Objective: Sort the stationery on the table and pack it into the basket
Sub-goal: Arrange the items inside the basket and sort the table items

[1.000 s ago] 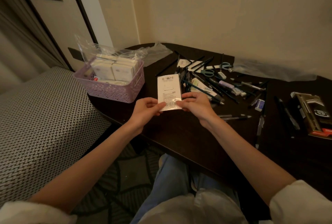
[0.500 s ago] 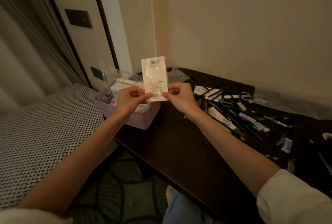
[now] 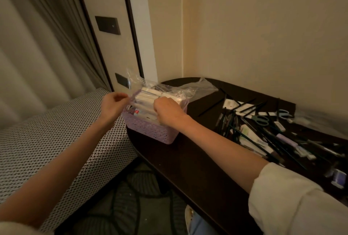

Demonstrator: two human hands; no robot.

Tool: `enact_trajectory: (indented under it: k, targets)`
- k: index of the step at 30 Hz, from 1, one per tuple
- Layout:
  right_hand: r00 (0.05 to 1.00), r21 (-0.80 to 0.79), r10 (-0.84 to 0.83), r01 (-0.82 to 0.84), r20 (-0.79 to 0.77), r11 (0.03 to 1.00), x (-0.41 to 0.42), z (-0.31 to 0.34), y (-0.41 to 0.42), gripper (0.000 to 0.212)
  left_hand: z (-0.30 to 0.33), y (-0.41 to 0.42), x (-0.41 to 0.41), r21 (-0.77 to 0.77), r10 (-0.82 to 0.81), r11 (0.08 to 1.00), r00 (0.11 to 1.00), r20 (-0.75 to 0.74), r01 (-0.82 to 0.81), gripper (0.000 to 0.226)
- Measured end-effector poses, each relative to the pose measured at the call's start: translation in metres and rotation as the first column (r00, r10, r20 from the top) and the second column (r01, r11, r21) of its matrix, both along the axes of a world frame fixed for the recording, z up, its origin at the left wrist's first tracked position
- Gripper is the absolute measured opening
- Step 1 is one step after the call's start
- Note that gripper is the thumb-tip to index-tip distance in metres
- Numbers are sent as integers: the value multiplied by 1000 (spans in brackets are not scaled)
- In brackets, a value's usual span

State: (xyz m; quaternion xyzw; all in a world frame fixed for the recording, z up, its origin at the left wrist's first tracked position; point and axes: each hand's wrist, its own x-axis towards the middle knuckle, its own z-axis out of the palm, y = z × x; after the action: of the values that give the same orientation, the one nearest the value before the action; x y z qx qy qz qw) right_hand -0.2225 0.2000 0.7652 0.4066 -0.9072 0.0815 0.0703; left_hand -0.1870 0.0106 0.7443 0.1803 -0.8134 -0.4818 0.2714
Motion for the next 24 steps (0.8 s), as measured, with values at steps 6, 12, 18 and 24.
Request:
enact_trajectory:
  k: [6, 12, 18, 24]
  targets:
    - [1000, 67, -7, 7, -2, 998, -5, -10, -17, 28, -14, -8, -2, -264, -77, 957, 985, 152, 116, 24]
    - [976, 78, -4, -14, 216, 997, -17, -19, -24, 16, -18, -11, 0, -348, -60, 930, 982, 180, 120, 23]
    - [922, 84, 41, -79, 385, 993, -26, -19, -14, 27, -19, -10, -3, -379, -64, 913, 972, 228, 149, 26]
    - [937, -162, 116, -65, 328, 985, -23, -2, 20, 24, -16, 9, -9, -416, -120, 887, 970, 212, 200, 35]
